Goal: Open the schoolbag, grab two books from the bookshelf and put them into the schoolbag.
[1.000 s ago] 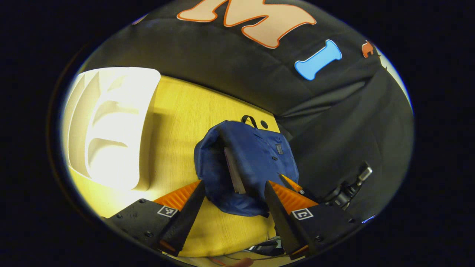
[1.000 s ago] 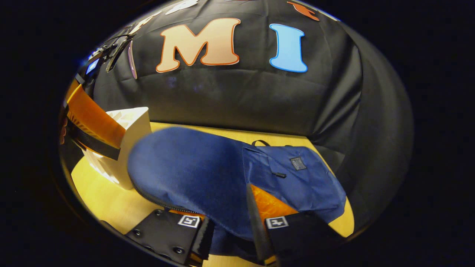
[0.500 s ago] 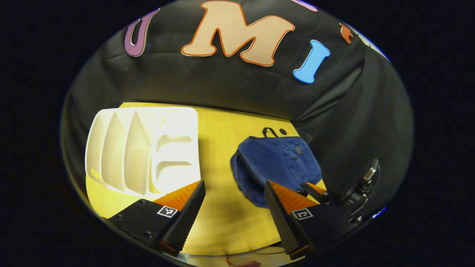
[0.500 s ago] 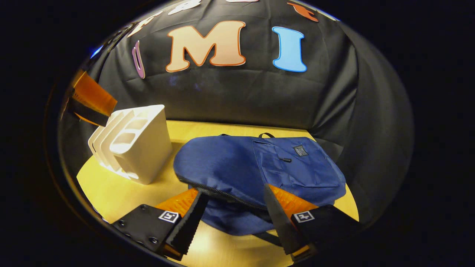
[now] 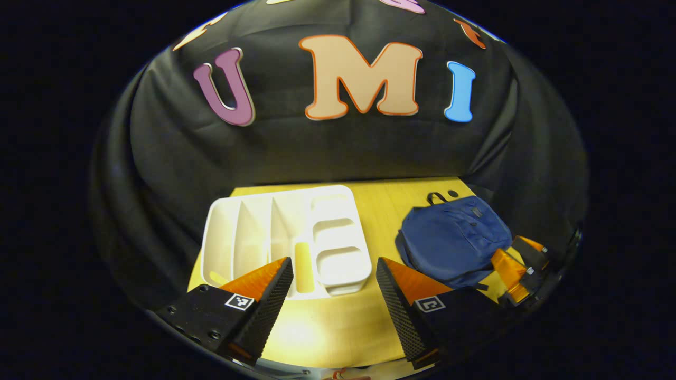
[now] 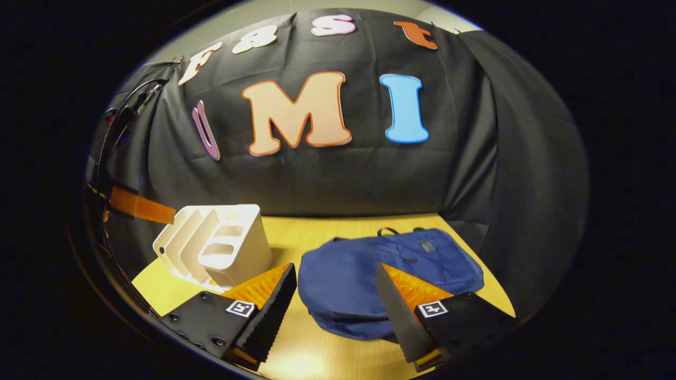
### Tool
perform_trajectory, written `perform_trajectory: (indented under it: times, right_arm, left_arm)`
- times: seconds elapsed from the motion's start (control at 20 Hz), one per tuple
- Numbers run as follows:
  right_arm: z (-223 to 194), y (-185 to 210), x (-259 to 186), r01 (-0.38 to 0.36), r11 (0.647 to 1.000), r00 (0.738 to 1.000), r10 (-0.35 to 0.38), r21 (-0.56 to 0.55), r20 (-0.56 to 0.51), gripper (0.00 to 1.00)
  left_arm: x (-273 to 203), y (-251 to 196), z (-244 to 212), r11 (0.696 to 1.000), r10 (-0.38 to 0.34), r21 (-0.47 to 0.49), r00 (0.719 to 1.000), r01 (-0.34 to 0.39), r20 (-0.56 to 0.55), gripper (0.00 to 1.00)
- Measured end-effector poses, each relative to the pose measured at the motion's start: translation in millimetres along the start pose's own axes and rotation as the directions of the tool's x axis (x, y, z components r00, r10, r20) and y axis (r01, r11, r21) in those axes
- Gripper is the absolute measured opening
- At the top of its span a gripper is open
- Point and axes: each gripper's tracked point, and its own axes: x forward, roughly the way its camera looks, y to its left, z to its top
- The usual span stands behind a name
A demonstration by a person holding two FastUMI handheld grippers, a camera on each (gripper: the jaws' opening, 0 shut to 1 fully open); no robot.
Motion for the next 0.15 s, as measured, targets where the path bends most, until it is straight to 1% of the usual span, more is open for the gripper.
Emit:
perform_trajectory:
  times: [0.05,0.15]
  right_arm:
    - [11,7,2,-0.008,1.000,1.000,0.008,-0.001,0.027,0.95]
    - [32,20,5,-0.022,1.000,0.997,0.023,-0.010,0.079,0.94]
  left_arm:
    - [-3,0,2,1.000,-0.007,-0.005,1.000,0.007,0.005,0.94]
    - [-11,-2,-1,0.999,-0.028,-0.029,1.000,0.028,0.004,0.94]
